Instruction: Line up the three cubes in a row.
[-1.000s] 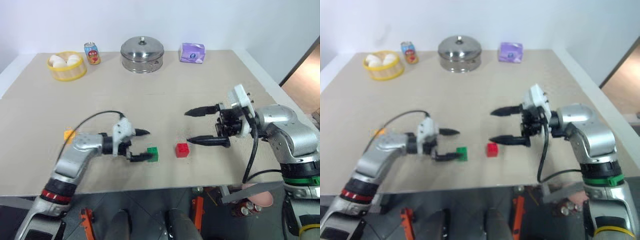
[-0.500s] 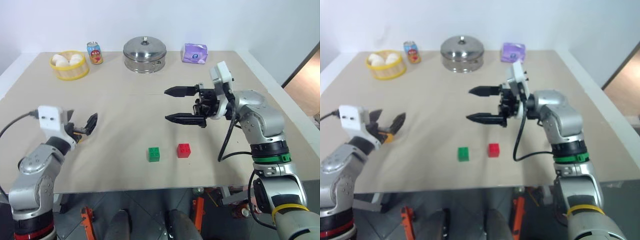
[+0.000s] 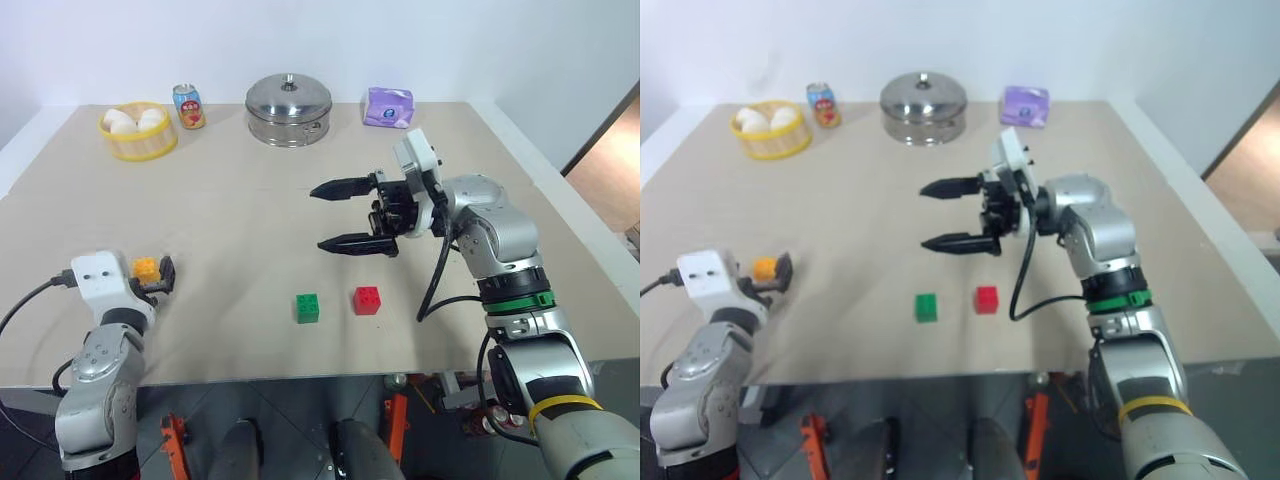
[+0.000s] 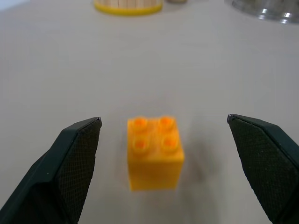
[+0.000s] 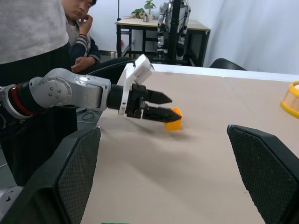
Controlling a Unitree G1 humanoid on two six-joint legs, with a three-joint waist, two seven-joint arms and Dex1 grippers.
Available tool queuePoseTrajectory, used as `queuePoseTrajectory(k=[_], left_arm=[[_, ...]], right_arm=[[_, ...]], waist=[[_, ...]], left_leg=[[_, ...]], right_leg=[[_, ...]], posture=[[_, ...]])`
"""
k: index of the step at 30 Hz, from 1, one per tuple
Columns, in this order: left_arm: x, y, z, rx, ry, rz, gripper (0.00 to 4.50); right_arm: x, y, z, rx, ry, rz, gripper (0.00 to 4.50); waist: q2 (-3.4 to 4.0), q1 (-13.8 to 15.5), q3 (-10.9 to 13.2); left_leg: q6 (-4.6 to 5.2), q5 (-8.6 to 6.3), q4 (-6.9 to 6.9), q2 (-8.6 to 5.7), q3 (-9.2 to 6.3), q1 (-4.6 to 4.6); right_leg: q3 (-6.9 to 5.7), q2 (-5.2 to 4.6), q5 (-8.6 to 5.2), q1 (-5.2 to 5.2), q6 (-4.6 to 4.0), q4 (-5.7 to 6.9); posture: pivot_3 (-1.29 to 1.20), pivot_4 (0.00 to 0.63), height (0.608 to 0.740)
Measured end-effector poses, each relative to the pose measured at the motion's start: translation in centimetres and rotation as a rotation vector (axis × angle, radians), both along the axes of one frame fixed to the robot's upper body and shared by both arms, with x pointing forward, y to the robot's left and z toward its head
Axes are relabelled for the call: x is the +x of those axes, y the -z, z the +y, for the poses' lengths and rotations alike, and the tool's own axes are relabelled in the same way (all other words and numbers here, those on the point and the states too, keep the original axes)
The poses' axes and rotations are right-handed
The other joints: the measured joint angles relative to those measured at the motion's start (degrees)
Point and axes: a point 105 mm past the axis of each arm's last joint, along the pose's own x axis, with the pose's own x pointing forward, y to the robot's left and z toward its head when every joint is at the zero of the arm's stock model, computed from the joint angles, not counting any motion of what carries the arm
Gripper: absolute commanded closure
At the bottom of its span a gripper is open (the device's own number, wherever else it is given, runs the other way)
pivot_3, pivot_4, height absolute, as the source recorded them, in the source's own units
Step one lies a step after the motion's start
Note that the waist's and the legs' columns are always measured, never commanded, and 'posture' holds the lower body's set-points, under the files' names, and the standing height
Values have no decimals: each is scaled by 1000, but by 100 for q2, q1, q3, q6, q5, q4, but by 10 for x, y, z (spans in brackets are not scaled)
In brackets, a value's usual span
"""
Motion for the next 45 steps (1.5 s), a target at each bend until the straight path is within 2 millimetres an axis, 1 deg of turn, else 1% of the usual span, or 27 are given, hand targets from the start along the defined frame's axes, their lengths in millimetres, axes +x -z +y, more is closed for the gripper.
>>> queuePoseTrajectory(k=[3,5,6,8,9,10,11,13,14,19,22,24,26,27,28,31,34,36,39,45], left_arm=[[3,12,3,-2,-5,45,41],[4,16,4,0,-10,61,41],[5,17,5,1,-10,63,551],[8,14,5,5,-10,57,1104],[9,13,5,6,-9,53,1526],[10,12,5,9,-10,47,1814],[11,12,5,10,-10,42,2218],[11,13,5,10,-11,46,2790],[11,13,5,11,-11,44,3172],[12,12,5,24,-4,40,3170],[18,4,-2,27,116,12,3170],[19,-11,-33,99,448,-20,3170],[14,-20,-53,134,626,-48,3170],[7,-23,-69,146,776,-54,3170],[-2,-23,-79,158,927,-41,3170],[-18,-22,-86,232,1178,19,3170],[-23,-20,-90,272,1337,43,3170],[-23,-16,-93,294,1441,68,3170],[-20,-11,-96,329,1535,87,3170],[-13,0,-95,369,1624,137,3170]], right_arm=[[0,0,0,-2,-5,0,0],[0,0,0,-3,-5,0,0],[0,0,0,-3,-5,0,0],[0,0,0,-3,-4,0,0],[0,0,0,-3,-3,0,0],[0,0,0,-3,-2,1,0],[0,0,0,-4,2,3,0],[0,0,-1,-5,8,4,0],[0,-1,-1,-5,11,2,0],[0,-1,-1,-8,17,-2,0],[-3,-2,-6,-19,26,-4,0],[-10,1,-15,-40,28,12,0],[-13,3,-21,-47,38,24,0],[-16,5,-26,-56,48,33,0],[-20,8,-32,-74,57,43,0],[-25,15,-41,-91,91,65,0],[-25,17,-47,-82,138,75,0],[-28,19,-49,-88,168,67,0],[-31,20,-57,-80,218,69,0],[-42,24,-65,-90,268,86,0]], waist=[[0,-4,0],[0,-5,0],[0,-5,0],[0,-3,0],[0,-4,0],[0,-5,0],[0,-4,0],[0,-4,0],[0,-4,0],[0,-5,0],[0,6,0],[-5,19,0],[-4,7,0],[-4,2,0],[-5,-1,0],[-4,-14,0],[2,-8,3],[2,-6,3],[0,8,2],[0,2,2]], left_leg=[[0,0,0,0,0,0],[0,0,0,0,0,0],[0,0,0,0,0,0],[0,0,0,0,0,-1],[-1,0,0,0,1,-1],[-1,-1,0,0,1,-1],[-1,-1,-1,0,1,-1],[-1,-1,-3,0,1,-1],[-1,-1,-5,0,0,-1],[-1,-1,-5,0,1,-1],[-2,-1,-5,0,0,-4],[-8,-4,-6,0,-1,-10],[-13,-7,-10,0,12,-7],[-14,-8,-10,0,15,-7],[-17,-11,-12,1,17,-6],[-17,-11,-26,10,19,0],[-15,-11,-26,10,17,0],[-15,-11,-23,9,21,-4],[-15,-11,-20,8,23,-9],[-11,-14,-23,11,25,-6]], right_leg=[[0,0,0,-2,-1,0],[0,0,0,-2,-1,0],[0,0,0,-2,-1,0],[0,0,0,-2,-1,0],[0,0,0,-2,-1,0],[1,-1,0,-2,-1,0],[1,-1,0,-3,-1,0],[0,0,0,-5,-1,0],[0,0,0,-5,-1,0],[0,-1,0,-5,-1,0],[-2,-1,-1,-7,-2,0],[-7,-5,-5,-10,-6,-4],[-2,-13,-5,-10,-7,-11],[1,-14,-6,-11,-6,-14],[2,-13,-9,-15,-7,-14],[1,-4,-15,-24,-18,-13],[0,-3,-15,-26,-20,-11],[3,-6,-15,-26,-19,-12],[6,-8,-18,-24,-14,-14],[7,-5,-19,-28,-13,-13]], posture=[[0,150,739],[0,150,739],[0,150,739],[0,150,739],[0,150,739],[0,150,739],[0,150,739],[0,150,739],[0,150,739],[0,150,739],[0,150,739],[0,150,739],[0,150,739],[0,150,739],[0,150,739],[0,150,739],[0,150,739],[0,150,739],[0,150,739],[0,150,739]])
